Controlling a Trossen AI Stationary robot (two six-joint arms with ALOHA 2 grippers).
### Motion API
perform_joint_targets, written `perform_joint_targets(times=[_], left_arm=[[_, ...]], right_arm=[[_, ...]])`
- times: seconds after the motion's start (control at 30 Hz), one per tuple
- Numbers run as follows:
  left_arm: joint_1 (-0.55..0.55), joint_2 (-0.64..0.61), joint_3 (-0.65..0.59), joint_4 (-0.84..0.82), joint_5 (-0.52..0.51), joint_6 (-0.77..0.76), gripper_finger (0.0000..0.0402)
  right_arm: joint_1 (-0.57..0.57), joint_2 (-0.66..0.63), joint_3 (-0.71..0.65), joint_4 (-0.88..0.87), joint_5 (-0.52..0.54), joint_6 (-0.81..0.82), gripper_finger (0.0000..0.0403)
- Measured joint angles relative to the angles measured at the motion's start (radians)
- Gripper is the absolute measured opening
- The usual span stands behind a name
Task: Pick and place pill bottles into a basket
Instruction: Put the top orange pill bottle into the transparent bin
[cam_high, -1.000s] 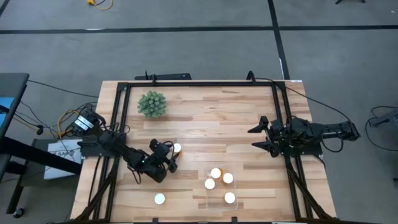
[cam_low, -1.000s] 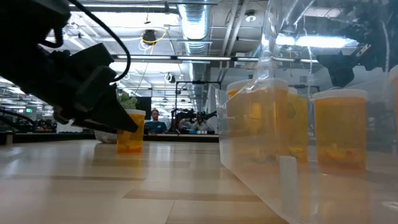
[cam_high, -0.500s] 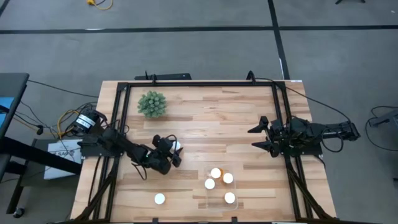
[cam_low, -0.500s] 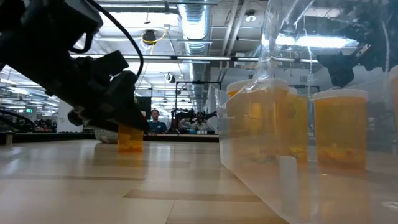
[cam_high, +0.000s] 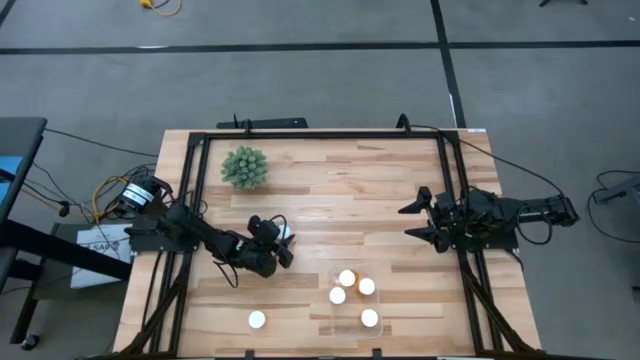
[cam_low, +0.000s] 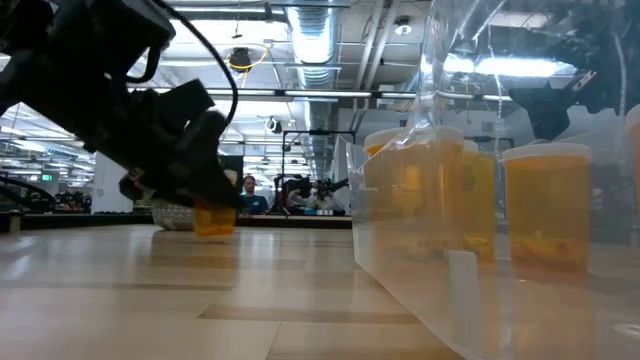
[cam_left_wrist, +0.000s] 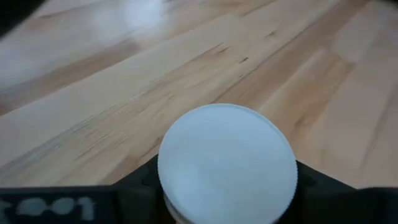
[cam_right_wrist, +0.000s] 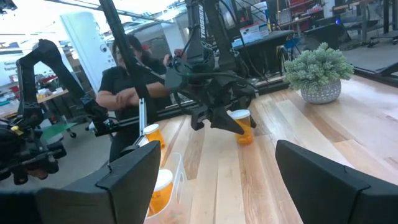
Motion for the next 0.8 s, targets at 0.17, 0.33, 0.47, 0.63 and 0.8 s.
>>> perform_joint_targets(times=[0.17,0.33,0.47,0.63,0.8], left_arm=[[0.003,0.000,0.020,0.117,0.011,0.098,0.0164],[0.005,0.000,0.110,0.118,0.055,0.165,0.0172],[0.003,0.000,0.221,0.125,0.101,0.265,0.0161],[-0.019,0.000,0.354,0.125,0.200,0.362,0.0159],[-0.060,-0.001,0.431,0.124,0.261,0.381,0.0162]], right_arm=[[0.000,0.000,0.000,0.000,0.000,0.000,0.0311],[0.000,0.000,0.000,0.000,0.000,0.000,0.0311],[0.000,0.000,0.000,0.000,0.000,0.000,0.0311],[0.000,0.000,0.000,0.000,0.000,0.000,0.0311],[0.000,0.000,0.000,0.000,0.000,0.000,0.0311]])
